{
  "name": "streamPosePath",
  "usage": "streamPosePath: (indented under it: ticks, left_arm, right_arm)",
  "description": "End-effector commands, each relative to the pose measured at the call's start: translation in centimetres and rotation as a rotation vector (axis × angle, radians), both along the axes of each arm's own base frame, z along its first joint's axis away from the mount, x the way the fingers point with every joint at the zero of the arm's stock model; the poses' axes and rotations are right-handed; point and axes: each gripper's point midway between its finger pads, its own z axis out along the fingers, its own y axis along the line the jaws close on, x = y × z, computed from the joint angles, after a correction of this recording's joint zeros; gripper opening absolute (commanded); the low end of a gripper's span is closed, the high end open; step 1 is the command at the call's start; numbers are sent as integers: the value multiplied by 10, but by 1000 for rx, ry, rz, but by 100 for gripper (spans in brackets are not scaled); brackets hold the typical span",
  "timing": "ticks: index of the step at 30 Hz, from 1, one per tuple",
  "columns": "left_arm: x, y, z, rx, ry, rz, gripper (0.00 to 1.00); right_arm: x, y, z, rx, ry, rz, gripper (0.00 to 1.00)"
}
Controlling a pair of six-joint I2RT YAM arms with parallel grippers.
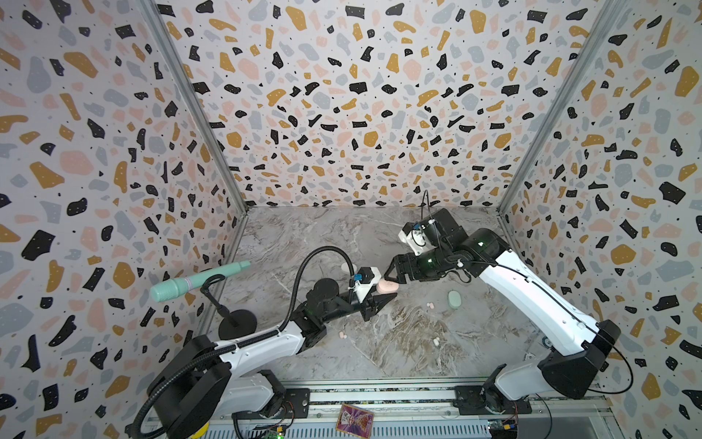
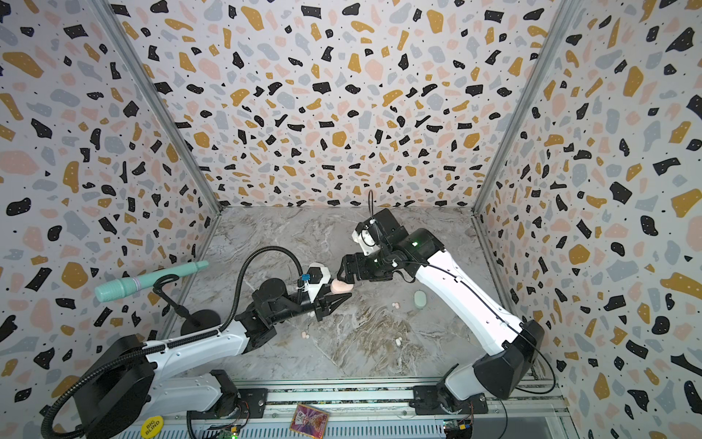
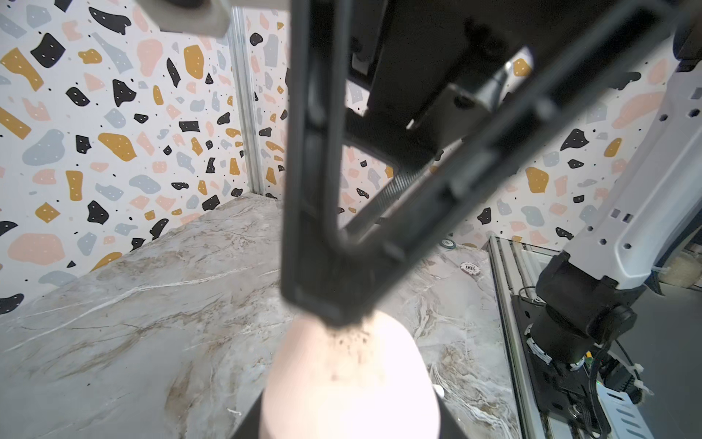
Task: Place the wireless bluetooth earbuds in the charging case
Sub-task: 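Swing the pink case lid open with the right gripper while the left holds it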
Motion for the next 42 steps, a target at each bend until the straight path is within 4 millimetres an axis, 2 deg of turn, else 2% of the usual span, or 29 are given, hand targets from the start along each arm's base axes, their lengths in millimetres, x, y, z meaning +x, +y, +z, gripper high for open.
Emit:
streamPosePath:
  ticks: [1,6,12,15,28,42]
  left_arm:
    - [-13,1,18,-60,-18,-48,32]
    - [-21,2,23,-79,5,-81,32]
    - [-31,1,26,-88,36,-142,32]
    - [-35,-1,25,-79,47,-169,32]
    - [-40,-3,28,-64,39,-201,33]
    - [-42,-2,31,-65,26,-206,33]
  right_arm:
    - [-7,-18,23,20,-80,27,95]
    - [-12,-28,26,-11,-237,125,97]
    - [-37,-20,35,27,-558,297,97]
    - [-50,-15,39,53,-662,371,97]
    - [-53,12,12,-45,-669,511,94]
    - [-37,9,-11,-148,-626,460,93]
